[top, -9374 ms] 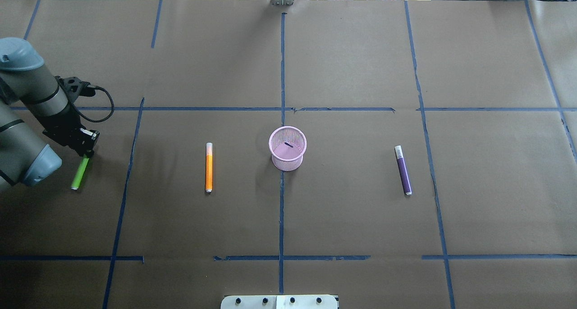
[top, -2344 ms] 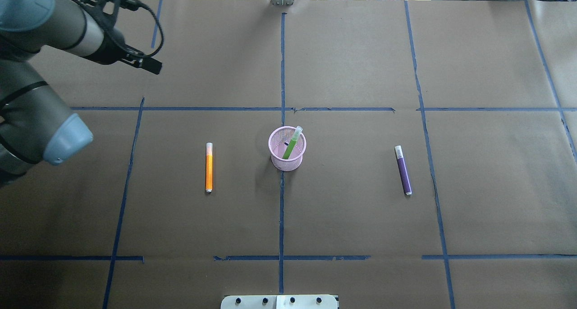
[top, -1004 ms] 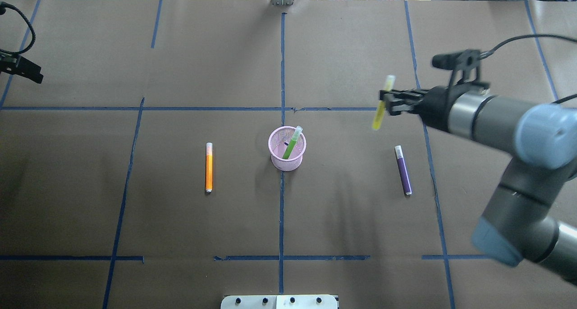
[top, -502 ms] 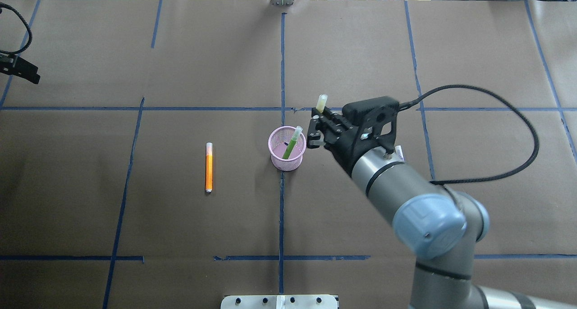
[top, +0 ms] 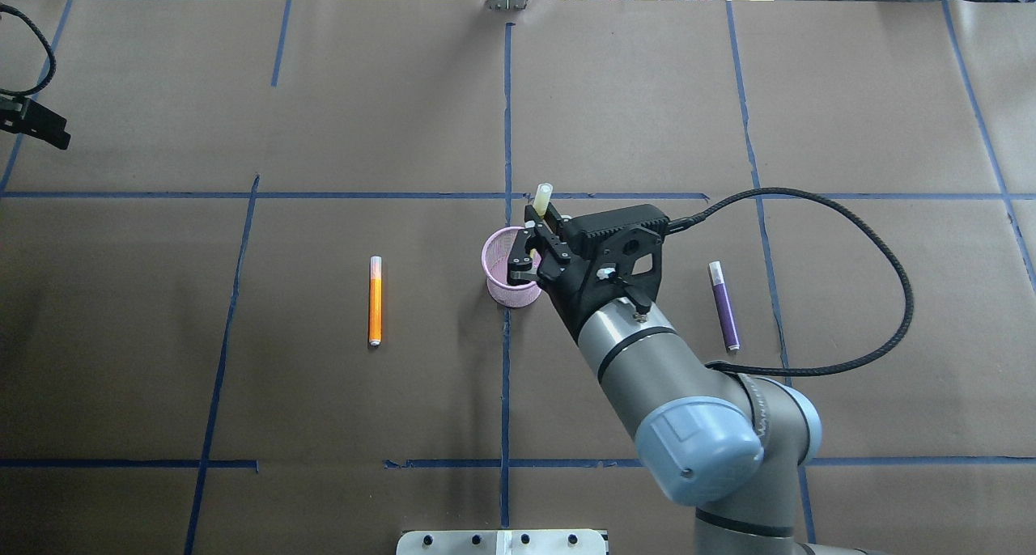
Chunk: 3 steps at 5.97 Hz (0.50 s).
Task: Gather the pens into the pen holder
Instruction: 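Lower the yellow marker into the pink cup and open the right gripper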
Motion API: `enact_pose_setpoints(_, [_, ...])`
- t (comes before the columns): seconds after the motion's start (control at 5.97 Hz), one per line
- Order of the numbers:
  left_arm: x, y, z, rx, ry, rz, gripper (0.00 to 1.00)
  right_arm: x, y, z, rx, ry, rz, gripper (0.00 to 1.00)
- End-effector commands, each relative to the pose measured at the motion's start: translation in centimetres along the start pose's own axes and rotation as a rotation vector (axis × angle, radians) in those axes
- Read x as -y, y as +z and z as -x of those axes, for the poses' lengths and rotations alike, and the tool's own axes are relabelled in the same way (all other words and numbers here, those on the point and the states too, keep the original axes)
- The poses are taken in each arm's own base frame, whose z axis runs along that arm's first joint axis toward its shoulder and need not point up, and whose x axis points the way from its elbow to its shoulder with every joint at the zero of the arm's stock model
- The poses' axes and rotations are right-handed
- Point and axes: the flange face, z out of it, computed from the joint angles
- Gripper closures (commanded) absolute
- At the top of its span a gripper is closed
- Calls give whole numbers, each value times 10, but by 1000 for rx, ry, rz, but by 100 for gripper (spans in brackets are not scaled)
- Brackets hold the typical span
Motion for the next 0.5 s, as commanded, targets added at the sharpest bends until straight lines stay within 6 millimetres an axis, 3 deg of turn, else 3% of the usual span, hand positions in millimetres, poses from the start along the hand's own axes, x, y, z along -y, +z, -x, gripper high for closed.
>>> enact_pose_setpoints(0.0, [0, 0, 0, 0, 0, 1, 0, -10, 24, 6, -30, 2, -2, 100])
enact_pose_setpoints(0.17, [0, -4, -4, -6, 5, -7, 0, -16, 32, 3, -46, -11, 2, 100])
enact_pose_setpoints(0.33, [0, -5, -6, -8, 9, -9, 0, -18, 46, 14, -57, -16, -2, 98])
